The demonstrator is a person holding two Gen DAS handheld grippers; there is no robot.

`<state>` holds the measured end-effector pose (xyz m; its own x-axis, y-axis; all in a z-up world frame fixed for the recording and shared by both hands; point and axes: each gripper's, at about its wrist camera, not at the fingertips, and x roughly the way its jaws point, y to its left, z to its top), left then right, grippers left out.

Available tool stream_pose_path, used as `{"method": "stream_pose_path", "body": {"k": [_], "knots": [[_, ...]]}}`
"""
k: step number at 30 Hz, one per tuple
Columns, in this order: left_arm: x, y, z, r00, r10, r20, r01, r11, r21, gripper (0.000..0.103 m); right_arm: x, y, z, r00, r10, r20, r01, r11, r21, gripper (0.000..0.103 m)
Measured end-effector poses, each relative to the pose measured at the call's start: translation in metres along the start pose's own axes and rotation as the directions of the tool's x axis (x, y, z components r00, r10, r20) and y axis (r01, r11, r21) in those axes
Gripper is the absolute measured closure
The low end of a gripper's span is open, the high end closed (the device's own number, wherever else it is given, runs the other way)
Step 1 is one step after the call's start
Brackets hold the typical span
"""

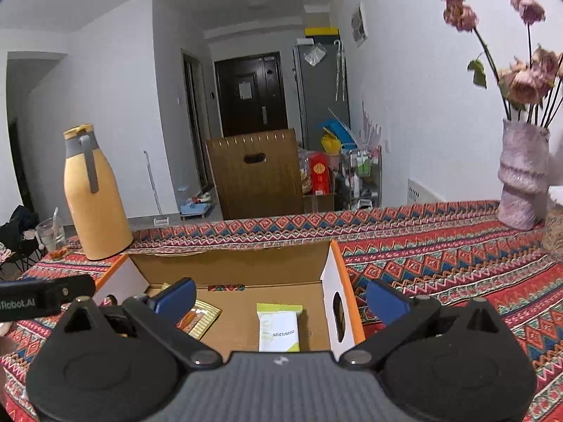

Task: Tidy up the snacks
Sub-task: 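Lower both held packs into the cardboard box and open both tools, then reach both tools back to the snack pile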

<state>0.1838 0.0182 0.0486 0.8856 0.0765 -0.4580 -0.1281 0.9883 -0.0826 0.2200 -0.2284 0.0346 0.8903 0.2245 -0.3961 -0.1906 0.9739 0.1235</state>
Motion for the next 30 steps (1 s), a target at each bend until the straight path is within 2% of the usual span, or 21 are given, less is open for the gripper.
{"method": "stream_pose_path", "body": {"k": [12,22,30], "knots": [[-0.055,0.003,-0.023,0.999,-0.038,-0.002,0.038,0.999,0.029,0.000,-0.061,0.002,-0.029,1.000,0.008,-0.015,-0.008,0.999,-0.037,0.000],[-0.084,0.016,-0.065,0.996,-0.068,-0.059,0.070,0.997,0.027,0.000,-0.098,-0.004,-0.077,0.996,-0.021,-0.091,0.016,0.998,-0.060,0.000],[-0.104,0.020,-0.100,0.992,-0.080,-0.096,0.083,0.996,0.027,0.000,-0.121,-0.012,-0.118,0.984,-0.049,-0.174,0.038,0.997,-0.069,0.000]]}}
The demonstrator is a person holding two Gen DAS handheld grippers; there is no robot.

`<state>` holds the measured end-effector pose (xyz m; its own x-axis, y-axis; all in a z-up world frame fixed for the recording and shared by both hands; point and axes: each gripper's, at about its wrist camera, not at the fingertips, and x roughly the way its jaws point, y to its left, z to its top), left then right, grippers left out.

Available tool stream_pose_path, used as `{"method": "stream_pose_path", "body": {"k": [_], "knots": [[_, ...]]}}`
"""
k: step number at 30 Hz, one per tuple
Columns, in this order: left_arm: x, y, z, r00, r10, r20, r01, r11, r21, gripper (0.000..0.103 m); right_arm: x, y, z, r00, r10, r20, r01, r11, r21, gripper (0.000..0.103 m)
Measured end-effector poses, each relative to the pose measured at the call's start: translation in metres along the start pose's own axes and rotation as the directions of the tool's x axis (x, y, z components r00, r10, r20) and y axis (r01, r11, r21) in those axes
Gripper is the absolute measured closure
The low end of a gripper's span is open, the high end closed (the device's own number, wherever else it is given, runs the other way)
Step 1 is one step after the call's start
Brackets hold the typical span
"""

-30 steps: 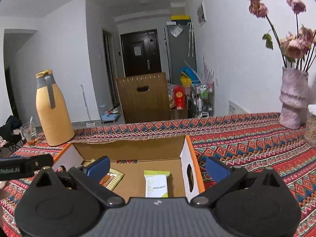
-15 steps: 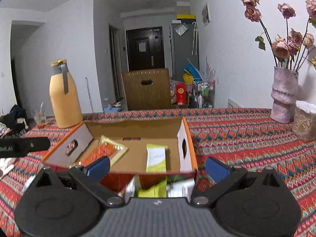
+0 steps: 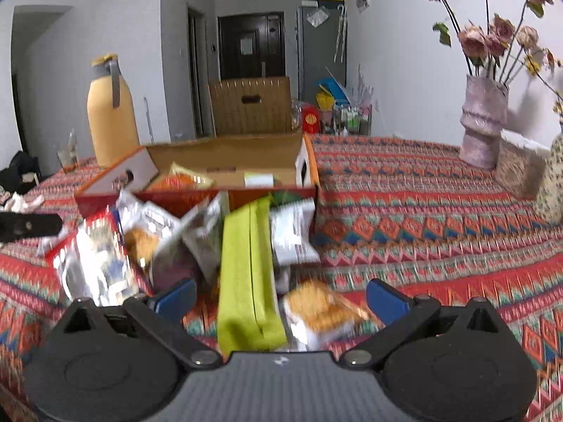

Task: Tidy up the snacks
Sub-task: 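Reach both tools back to the snack pile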

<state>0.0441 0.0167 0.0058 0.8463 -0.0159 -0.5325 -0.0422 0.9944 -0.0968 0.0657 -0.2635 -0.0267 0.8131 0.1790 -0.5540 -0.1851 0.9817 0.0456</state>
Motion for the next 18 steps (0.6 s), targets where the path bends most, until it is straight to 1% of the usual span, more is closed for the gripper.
{"method": "stream_pose_path", "body": {"k": [6,12,17,18], "knots": [[-0.010,0.001,-0.019,1.000,-0.005,-0.018,0.005,1.000,-0.001,0.000,-0.002,0.000,-0.029,0.997,-0.001,-0.072,0.001,1.000,-0.007,0.000],[-0.018,0.003,-0.031,0.999,-0.006,-0.031,0.006,1.000,-0.002,0.000,0.004,0.009,-0.041,0.996,-0.001,-0.089,-0.002,0.999,-0.042,0.000],[-0.021,0.004,-0.036,0.999,0.002,-0.041,-0.003,1.000,-0.007,0.000,0.009,0.015,-0.046,0.997,0.004,-0.083,-0.008,0.999,-0.051,0.006],[-0.021,0.004,-0.037,0.999,0.004,-0.041,-0.004,1.000,-0.007,0.000,0.008,0.015,-0.047,0.997,0.008,-0.079,-0.012,0.998,-0.054,0.009]]}}
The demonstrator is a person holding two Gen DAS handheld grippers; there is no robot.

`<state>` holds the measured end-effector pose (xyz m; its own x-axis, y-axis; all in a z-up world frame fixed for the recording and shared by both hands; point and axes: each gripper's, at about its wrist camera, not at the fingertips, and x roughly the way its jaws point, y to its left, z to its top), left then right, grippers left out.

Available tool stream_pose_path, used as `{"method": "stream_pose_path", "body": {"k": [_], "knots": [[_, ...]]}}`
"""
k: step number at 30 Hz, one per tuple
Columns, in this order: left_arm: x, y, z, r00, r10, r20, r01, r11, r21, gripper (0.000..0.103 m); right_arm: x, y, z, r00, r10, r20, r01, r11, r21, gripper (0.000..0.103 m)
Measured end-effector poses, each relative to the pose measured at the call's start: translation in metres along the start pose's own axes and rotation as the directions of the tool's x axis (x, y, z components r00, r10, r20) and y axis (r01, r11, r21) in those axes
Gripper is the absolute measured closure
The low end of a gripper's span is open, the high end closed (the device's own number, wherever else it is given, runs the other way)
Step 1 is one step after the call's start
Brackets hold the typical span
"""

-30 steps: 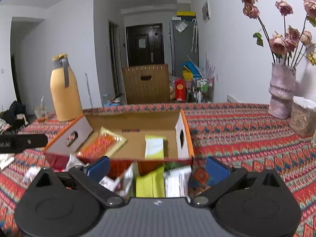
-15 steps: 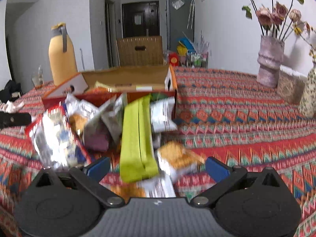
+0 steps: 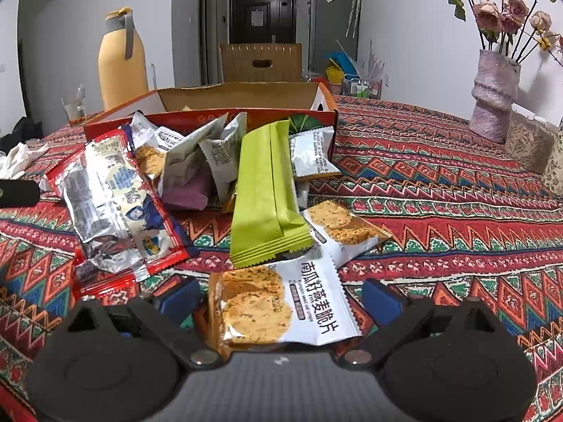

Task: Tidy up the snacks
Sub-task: 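Reach both tools back to the snack pile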

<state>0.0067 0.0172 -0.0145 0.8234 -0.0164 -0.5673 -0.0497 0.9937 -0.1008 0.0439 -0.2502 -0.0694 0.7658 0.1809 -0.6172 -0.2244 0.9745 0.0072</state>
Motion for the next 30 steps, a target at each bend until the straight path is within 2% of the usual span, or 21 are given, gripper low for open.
{"method": "stream_pose_path", "body": {"k": [8,9,14,21,30], "knots": [[-0.002,-0.003,-0.003,1.000,-0.004,-0.010,0.004,1.000,-0.001,0.000,-0.012,0.005,-0.005,0.998,0.057,0.025,-0.056,0.998,-0.031,0.044],[-0.002,-0.004,-0.003,1.000,-0.003,-0.012,0.003,1.000,-0.001,0.000,-0.014,0.005,-0.006,0.997,0.065,0.027,-0.065,0.997,-0.031,0.053],[-0.001,-0.012,-0.001,1.000,0.002,-0.013,-0.002,1.000,-0.009,0.000,-0.023,0.004,-0.010,0.996,0.077,0.047,-0.076,0.997,-0.025,0.054],[0.008,-0.040,0.011,1.000,0.026,-0.017,-0.026,0.999,-0.028,0.000,-0.049,-0.019,-0.009,0.986,0.069,0.149,-0.073,0.997,0.023,0.054],[0.047,-0.088,0.023,0.987,0.136,-0.083,-0.140,0.989,-0.049,0.000,-0.053,-0.057,-0.012,0.980,0.063,0.191,-0.082,0.992,0.093,0.054]]}}
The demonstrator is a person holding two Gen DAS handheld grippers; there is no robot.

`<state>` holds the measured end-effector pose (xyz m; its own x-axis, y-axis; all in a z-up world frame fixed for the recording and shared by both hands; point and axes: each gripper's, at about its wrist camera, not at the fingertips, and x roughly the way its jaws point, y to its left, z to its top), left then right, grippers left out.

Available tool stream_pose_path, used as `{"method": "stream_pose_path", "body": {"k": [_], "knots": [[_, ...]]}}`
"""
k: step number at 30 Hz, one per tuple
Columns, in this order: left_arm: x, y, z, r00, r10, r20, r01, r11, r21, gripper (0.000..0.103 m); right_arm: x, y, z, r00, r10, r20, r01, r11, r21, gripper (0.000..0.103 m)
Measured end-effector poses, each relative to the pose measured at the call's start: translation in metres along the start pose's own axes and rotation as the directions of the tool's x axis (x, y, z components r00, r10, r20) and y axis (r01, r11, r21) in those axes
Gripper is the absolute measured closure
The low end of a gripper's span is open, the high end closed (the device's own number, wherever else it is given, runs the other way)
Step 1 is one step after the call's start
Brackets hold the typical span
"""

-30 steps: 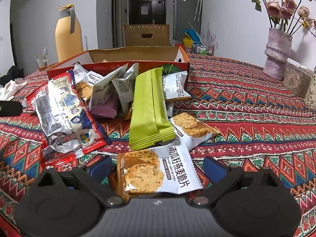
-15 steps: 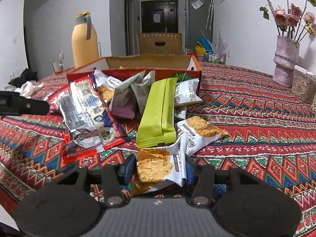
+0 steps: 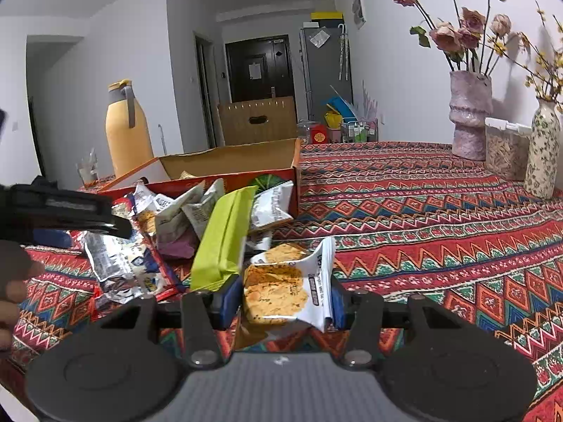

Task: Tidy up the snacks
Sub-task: 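Reach both tools back to the snack pile, then grasp the red-white snack bag with the left tool while the right tool grasps a white pack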

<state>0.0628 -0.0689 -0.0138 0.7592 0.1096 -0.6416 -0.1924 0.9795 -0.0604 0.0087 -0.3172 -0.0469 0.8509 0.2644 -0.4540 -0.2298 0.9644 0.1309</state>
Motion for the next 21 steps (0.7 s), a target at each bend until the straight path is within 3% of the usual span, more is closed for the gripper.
{"method": "stream_pose_path", "body": {"k": [7,9,15,18,21], "knots": [[0.028,-0.023,0.001,0.983,0.182,-0.038,-0.182,0.983,-0.002,0.000,0.005,-0.015,-0.005,0.999,0.032,-0.002,-0.032,0.999,0.031,0.054],[0.032,-0.023,-0.001,0.978,0.204,-0.048,-0.204,0.979,0.004,0.000,0.006,-0.016,-0.006,0.999,0.042,-0.005,-0.042,0.998,0.036,0.054],[0.031,-0.009,-0.009,0.980,0.184,-0.077,-0.184,0.983,0.017,0.000,0.007,-0.019,-0.009,0.998,0.058,-0.009,-0.057,0.997,0.046,0.054],[0.028,-0.002,-0.011,0.983,0.161,-0.092,-0.161,0.987,0.013,0.000,0.008,-0.017,-0.010,0.998,0.066,-0.018,-0.065,0.997,0.049,0.067],[0.028,0.005,-0.014,0.984,0.129,-0.119,-0.131,0.991,-0.002,0.000,0.007,-0.013,-0.011,0.998,0.064,-0.020,-0.063,0.997,0.048,0.067]]}}
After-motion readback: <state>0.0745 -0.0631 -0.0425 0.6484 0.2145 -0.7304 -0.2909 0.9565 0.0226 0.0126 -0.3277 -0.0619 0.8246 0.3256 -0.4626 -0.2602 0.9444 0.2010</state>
